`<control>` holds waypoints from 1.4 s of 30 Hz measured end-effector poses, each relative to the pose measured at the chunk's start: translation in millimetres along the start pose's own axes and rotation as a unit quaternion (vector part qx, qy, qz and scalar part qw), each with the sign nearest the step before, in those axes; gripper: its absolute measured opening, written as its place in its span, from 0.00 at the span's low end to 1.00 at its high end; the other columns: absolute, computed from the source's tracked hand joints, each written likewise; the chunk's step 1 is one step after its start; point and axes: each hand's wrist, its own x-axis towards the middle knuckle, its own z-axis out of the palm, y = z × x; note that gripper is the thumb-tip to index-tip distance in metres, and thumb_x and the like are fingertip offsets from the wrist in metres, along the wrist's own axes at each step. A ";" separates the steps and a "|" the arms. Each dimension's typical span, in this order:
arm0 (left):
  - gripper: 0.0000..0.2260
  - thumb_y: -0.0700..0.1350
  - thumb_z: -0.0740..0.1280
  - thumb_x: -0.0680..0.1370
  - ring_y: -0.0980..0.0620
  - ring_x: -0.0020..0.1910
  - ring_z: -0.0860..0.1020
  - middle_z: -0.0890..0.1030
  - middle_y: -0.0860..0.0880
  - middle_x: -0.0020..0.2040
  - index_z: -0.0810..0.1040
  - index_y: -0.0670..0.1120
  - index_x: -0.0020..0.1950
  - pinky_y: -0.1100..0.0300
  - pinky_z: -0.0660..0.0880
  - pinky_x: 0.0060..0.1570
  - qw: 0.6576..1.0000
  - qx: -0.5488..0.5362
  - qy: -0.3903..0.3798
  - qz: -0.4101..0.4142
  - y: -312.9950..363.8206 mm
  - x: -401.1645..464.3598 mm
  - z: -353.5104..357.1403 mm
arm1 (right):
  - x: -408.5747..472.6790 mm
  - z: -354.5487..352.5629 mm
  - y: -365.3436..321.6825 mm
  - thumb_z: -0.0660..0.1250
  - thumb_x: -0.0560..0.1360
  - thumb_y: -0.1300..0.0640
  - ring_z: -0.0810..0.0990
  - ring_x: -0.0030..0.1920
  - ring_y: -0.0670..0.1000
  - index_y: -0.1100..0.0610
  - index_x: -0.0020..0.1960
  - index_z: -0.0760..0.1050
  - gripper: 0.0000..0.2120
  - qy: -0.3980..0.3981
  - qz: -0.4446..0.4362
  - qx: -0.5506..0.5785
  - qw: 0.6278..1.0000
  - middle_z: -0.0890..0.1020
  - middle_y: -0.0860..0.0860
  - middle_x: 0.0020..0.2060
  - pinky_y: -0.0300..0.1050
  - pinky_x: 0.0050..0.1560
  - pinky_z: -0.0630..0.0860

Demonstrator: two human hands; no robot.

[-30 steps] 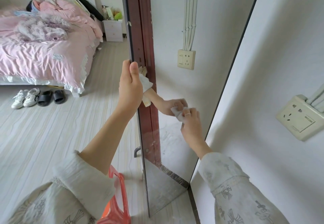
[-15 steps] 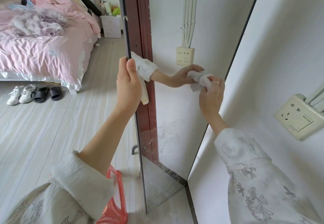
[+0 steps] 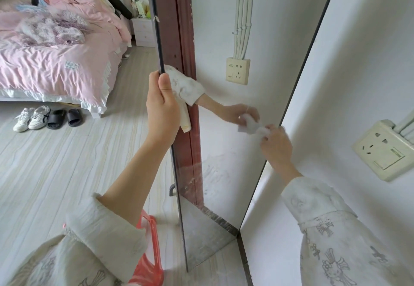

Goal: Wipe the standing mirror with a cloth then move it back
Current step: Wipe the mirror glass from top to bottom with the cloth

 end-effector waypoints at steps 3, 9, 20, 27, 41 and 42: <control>0.13 0.43 0.48 0.83 0.65 0.29 0.65 0.61 0.56 0.32 0.60 0.52 0.38 0.74 0.64 0.35 1.000 0.007 0.012 0.003 1.7 -1.0 2.2 | 31.6 -29.0 -12.0 0.59 0.71 0.66 0.70 0.59 0.61 0.62 0.60 0.70 0.17 0.122 0.017 0.054 0.991 0.72 0.62 0.57 0.51 0.51 0.68; 0.14 0.44 0.48 0.83 0.65 0.29 0.64 0.60 0.57 0.32 0.60 0.53 0.38 0.75 0.63 0.34 1.000 -0.002 0.024 0.007 0.9 -1.2 2.7 | 56.4 -36.7 -25.6 0.56 0.72 0.70 0.70 0.57 0.60 0.64 0.59 0.70 0.17 0.169 -0.023 0.084 0.982 0.73 0.60 0.58 0.49 0.49 0.68; 0.14 0.44 0.48 0.83 0.64 0.29 0.64 0.60 0.57 0.32 0.60 0.53 0.37 0.74 0.63 0.35 1.000 0.008 0.027 0.008 -1.2 -2.0 3.2 | -7.9 28.1 23.9 0.59 0.72 0.66 0.77 0.54 0.61 0.59 0.57 0.74 0.15 -0.125 0.057 0.006 0.990 0.77 0.60 0.54 0.50 0.51 0.73; 0.14 0.44 0.48 0.83 0.64 0.29 0.64 0.60 0.56 0.32 0.59 0.53 0.37 0.74 0.63 0.35 0.999 0.009 0.035 0.010 -1.9 -1.2 2.0 | 28.2 -14.7 -20.7 0.58 0.70 0.67 0.71 0.58 0.58 0.61 0.58 0.72 0.16 0.135 -0.003 0.131 0.982 0.72 0.58 0.58 0.49 0.51 0.72; 0.15 0.44 0.49 0.83 0.65 0.30 0.65 0.62 0.58 0.32 0.60 0.54 0.36 0.73 0.64 0.37 0.999 -0.017 0.044 0.000 -1.1 -0.8 2.5 | -20.7 32.1 22.8 0.60 0.72 0.68 0.76 0.54 0.62 0.61 0.59 0.74 0.16 -0.048 0.038 0.076 0.995 0.75 0.62 0.55 0.49 0.53 0.71; 0.15 0.45 0.49 0.83 0.65 0.30 0.65 0.62 0.58 0.32 0.60 0.54 0.36 0.73 0.64 0.37 0.999 -0.019 0.047 -0.001 -0.4 -1.8 4.2 | -11.4 22.9 23.0 0.60 0.72 0.68 0.75 0.54 0.63 0.63 0.59 0.72 0.16 0.006 0.058 0.087 0.994 0.74 0.63 0.56 0.49 0.54 0.70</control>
